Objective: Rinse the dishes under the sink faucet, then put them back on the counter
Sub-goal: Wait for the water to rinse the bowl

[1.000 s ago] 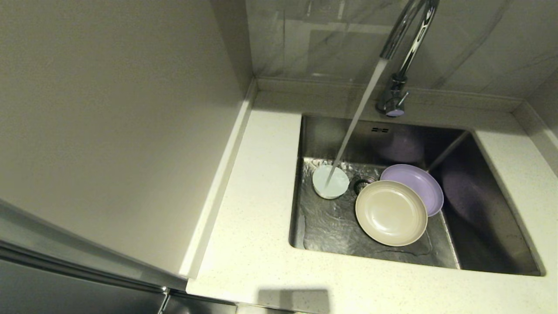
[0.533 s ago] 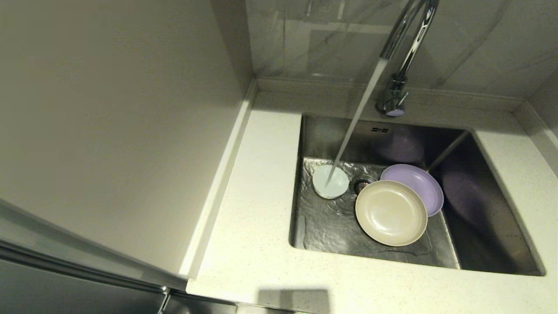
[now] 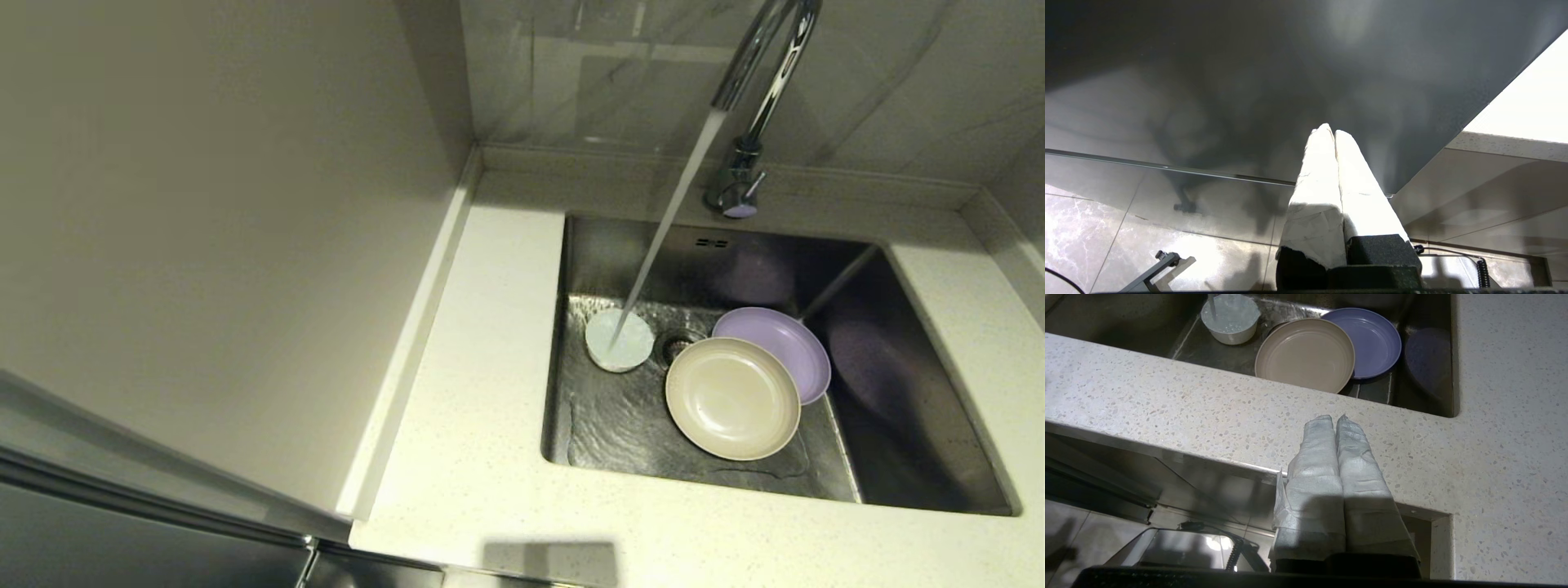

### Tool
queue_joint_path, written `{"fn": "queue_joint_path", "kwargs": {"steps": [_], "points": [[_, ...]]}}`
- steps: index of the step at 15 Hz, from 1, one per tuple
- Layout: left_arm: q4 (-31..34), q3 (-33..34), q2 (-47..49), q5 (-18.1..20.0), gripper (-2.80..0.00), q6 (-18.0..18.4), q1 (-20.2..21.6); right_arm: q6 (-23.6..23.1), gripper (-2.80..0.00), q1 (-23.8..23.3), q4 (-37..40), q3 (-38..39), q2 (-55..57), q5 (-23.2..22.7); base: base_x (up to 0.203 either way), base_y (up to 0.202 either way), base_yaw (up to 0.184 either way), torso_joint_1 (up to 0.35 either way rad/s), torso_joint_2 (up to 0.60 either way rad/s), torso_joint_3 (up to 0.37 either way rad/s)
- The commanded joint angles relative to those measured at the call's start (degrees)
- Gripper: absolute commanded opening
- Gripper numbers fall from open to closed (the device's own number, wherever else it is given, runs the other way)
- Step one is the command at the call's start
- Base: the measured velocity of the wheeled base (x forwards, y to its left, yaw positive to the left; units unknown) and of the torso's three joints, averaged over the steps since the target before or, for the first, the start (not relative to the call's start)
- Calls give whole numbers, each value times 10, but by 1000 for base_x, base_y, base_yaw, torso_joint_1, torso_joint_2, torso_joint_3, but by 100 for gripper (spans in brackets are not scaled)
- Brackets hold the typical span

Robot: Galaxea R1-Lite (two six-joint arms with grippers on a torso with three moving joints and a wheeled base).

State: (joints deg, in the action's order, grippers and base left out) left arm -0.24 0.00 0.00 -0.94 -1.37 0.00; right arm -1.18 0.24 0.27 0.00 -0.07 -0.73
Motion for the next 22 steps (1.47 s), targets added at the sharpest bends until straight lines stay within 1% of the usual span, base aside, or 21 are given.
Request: {"fn": "queue_joint_path", "kwargs": {"steps": [1,22], "points": [[0,0,-1,0,-280,0,0,0,-280,0,0,0,1,0,0,0,0,0,0,0],[0,0,-1,0,-280,0,0,0,-280,0,0,-1,1,-1,0,0,0,0,0,0]]}}
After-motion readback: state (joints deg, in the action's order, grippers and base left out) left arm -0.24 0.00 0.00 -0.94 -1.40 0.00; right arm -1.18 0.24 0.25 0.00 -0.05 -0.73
